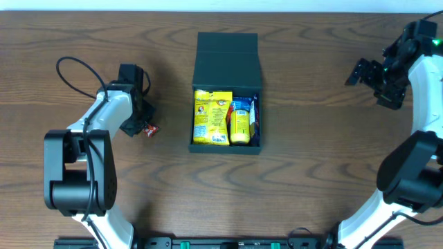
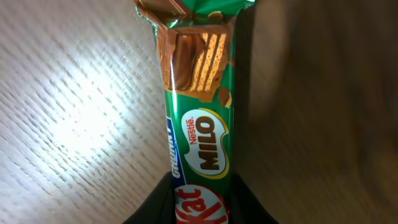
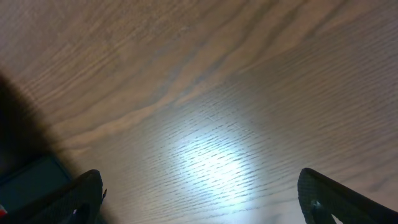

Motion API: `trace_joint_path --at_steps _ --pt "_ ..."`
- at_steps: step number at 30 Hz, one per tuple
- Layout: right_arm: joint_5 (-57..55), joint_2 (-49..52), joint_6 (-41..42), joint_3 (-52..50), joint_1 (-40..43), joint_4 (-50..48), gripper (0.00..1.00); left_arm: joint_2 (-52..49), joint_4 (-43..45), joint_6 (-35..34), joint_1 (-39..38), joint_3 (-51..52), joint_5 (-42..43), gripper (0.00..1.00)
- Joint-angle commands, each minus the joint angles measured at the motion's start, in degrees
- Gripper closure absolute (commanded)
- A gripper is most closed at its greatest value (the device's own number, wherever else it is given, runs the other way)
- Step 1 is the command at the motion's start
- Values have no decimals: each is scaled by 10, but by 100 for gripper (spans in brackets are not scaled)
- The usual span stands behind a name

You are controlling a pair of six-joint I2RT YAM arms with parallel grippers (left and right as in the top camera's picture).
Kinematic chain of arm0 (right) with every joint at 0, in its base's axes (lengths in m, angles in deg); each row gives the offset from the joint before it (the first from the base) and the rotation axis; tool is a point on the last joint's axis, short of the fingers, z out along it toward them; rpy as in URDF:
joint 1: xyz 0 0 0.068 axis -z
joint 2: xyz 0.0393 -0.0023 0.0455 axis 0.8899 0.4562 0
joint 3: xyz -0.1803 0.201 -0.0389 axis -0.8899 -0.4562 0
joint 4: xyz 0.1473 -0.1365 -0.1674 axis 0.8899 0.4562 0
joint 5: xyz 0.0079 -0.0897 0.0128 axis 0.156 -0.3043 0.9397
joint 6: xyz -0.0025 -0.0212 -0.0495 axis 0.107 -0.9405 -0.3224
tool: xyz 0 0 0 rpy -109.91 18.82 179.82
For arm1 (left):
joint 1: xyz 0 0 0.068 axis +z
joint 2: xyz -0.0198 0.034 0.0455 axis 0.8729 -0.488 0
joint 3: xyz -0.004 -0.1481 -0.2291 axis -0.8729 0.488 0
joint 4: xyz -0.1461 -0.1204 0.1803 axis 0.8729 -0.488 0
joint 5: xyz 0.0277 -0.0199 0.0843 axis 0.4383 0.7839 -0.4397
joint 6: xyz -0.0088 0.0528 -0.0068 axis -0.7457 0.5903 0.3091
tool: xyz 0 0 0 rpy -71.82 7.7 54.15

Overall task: Pack container
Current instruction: 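Carry the KitKat into the box and push it down beside the Dairy Milk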

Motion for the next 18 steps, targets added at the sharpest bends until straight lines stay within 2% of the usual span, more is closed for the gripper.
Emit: trace_joint_path --at_steps 1,6,9,14,18 --pt "-2 -2 -11 11 9 -5 1 51 -8 63 1 -51 -6 94" --pt "-2 -2 -11 11 28 -8 1 101 -10 114 -30 -89 -6 94" --pt "-2 -2 -11 11 40 -8 1 121 -10 147 -80 -106 -6 94" --pt "-2 -2 -11 11 51 -8 1 123 23 210 -227 -118 -6 94" --pt "-2 -2 -11 11 51 -9 1 116 37 224 -308 -118 -6 94"
